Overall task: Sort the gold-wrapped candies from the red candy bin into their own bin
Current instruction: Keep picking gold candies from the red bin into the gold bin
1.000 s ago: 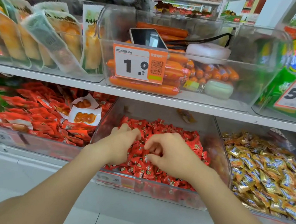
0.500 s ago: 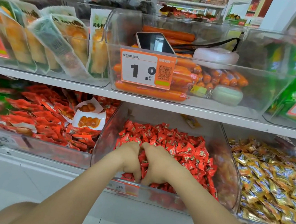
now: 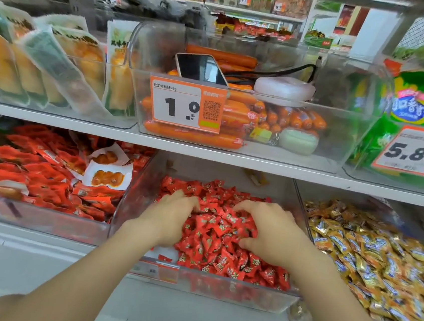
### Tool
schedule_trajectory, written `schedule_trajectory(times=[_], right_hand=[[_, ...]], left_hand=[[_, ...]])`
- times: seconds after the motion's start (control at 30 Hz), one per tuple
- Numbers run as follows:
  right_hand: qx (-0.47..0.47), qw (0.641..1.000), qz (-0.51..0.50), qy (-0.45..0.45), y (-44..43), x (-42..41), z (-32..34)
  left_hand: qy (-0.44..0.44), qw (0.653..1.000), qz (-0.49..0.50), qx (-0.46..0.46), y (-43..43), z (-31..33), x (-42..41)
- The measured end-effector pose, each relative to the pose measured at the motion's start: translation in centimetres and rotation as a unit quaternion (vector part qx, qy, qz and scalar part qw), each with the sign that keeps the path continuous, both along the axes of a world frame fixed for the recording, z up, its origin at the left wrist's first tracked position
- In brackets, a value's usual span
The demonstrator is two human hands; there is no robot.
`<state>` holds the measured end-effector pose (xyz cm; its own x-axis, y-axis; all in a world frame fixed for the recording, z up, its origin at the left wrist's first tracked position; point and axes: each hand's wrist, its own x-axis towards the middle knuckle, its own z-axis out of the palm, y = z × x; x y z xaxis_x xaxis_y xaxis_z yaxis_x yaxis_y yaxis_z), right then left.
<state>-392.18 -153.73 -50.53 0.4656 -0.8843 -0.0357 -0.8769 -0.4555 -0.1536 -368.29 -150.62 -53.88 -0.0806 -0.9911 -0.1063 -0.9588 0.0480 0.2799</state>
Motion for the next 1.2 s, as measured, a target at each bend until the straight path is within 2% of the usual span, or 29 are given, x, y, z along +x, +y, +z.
schedule_trajectory(times=[0.07, 0.1, 0.2, 0.3, 0.37, 0.47, 0.57, 0.63, 0.67, 0.73, 0.8, 0.83, 0.9, 0.97, 1.07, 1.2], right_hand=[[-0.030, 0.999, 0.004, 0.017, 0.3, -0.3, 0.1], [-0.044, 0.999, 0.008, 0.019, 0.4, -0.3, 0.2], [-0.042, 0.999, 0.021, -0.018, 0.6, -0.4, 0.4], [-0.015, 0.997, 0.036, -0.072, 0.8, 0.1, 0.2], [-0.011, 0.997, 0.038, -0.068, 0.9, 0.2, -0.3], [-0.011, 0.998, -0.010, -0.060, 0.4, -0.5, -0.4], [-0.001, 0.997, -0.041, -0.065, 0.1, -1.2, 0.0], [0.004, 0.998, -0.042, -0.044, 0.1, -1.0, 0.2], [0.003, 0.998, -0.033, -0.045, 0.1, -0.8, 0.2], [0.004, 0.998, -0.009, -0.070, -0.1, -0.2, -0.1], [0.019, 0.998, 0.005, -0.067, -0.3, 0.2, -0.5], [0.023, 0.998, 0.008, -0.054, -0.5, 0.3, -0.7], [0.025, 0.999, 0.008, -0.031, -0.8, 0.4, -1.1], [0.027, 0.999, -0.002, -0.028, -1.2, 0.3, -1.1], [0.036, 0.995, -0.042, -0.085, -1.7, -0.4, -1.1], [0.023, 0.984, -0.050, -0.171, -1.2, -1.3, 0.2]], left_hand=[[-0.063, 0.998, 0.004, 0.018, 0.6, 0.3, 0.4], [-0.060, 0.998, 0.008, 0.021, 0.8, 0.4, 0.6], [0.005, 1.000, 0.005, -0.013, 0.8, 0.8, 0.8], [0.083, 0.994, -0.043, -0.063, 0.2, 0.5, 0.2], [0.100, 0.989, -0.099, -0.039, 0.2, 0.2, -0.5], [0.051, 0.990, -0.129, -0.002, 0.3, 0.0, -1.1], [-0.026, 0.995, -0.100, -0.002, 0.5, 0.5, -0.9], [-0.092, 0.991, -0.092, -0.034, 0.5, 0.8, -1.1], [-0.092, 0.989, -0.092, -0.063, 0.4, 0.7, -1.3], [0.007, 0.988, -0.105, -0.109, -0.1, 0.6, -2.0], [0.105, 0.979, -0.133, -0.109, -0.7, 0.5, -3.3], [0.113, 0.977, -0.152, -0.096, -1.0, 0.3, -4.0], [0.076, 0.979, -0.172, -0.080, -1.4, -0.5, -5.4], [0.052, 0.985, -0.147, -0.073, -1.5, -0.9, -6.1], [0.084, 0.989, -0.111, -0.050, -1.5, -0.6, -5.7], [0.070, 0.993, -0.093, -0.034, -0.3, 0.7, -3.5]])
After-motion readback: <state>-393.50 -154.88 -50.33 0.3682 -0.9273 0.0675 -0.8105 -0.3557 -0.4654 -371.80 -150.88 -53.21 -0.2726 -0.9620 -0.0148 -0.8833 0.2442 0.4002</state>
